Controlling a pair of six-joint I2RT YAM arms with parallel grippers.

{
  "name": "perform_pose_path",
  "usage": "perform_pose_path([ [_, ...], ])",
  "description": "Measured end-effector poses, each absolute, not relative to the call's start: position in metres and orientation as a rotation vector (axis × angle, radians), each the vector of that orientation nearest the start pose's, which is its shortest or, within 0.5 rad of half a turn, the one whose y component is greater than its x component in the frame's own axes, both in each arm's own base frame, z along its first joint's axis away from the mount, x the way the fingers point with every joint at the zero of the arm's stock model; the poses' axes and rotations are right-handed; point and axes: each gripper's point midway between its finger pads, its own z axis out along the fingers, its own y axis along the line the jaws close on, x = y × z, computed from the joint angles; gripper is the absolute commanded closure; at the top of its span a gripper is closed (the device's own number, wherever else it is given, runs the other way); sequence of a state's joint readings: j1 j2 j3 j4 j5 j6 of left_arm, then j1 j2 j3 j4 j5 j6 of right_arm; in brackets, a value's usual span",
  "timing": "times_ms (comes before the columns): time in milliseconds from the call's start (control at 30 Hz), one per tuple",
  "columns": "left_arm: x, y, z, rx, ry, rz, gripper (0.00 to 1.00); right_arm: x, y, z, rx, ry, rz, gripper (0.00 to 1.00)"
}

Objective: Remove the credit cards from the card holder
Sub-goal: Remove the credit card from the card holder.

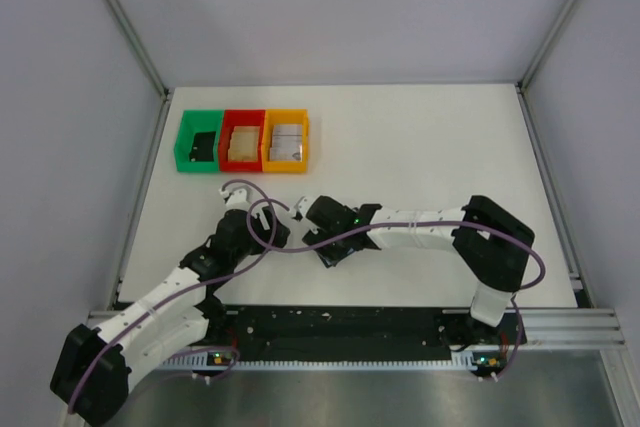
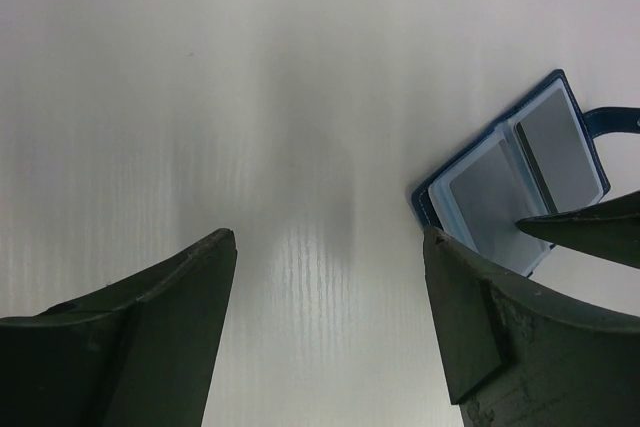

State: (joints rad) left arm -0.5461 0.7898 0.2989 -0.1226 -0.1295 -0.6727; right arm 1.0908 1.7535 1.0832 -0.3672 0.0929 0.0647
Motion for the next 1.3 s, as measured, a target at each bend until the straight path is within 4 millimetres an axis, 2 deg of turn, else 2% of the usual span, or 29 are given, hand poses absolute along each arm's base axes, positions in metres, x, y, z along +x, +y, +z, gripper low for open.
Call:
perform_pose_path([
  [100, 0.225, -0.141, 0.067, -0.214, 2.223, -0.546, 0.21, 0.190, 0.337, 0.025, -1.266, 2.324, 0.278, 0.49],
  [167, 0.225, -0.141, 0.067, -0.214, 2.224, -0.549, 0.21, 0.192, 0.338, 0.026, -1.262, 2.322, 0.269, 0.54],
  [633, 0.223, -0.151, 0.066, -0.186, 2.242, -0.605, 0.22, 0.198, 0.339, 0.028, -1.224, 2.325, 0.222, 1.00],
  [867, 0.222, -0.159, 0.070, -0.163, 2.244, -0.651, 0.23, 0.203, 0.333, 0.034, -1.205, 2.323, 0.170, 1.00],
  [1133, 0.220, -0.172, 0.072, -0.095, 2.267, -0.711, 0.24, 0.220, 0.329, 0.064, -1.125, 2.277, 0.157, 1.00],
  [1167, 0.220, -0.173, 0.073, -0.090, 2.268, -0.717, 0.24, 0.223, 0.328, 0.067, -1.114, 2.274, 0.158, 0.98],
  [1300, 0.220, -0.175, 0.077, -0.080, 2.262, -0.730, 0.23, 0.228, 0.324, 0.071, -1.112, 2.269, 0.166, 0.68],
])
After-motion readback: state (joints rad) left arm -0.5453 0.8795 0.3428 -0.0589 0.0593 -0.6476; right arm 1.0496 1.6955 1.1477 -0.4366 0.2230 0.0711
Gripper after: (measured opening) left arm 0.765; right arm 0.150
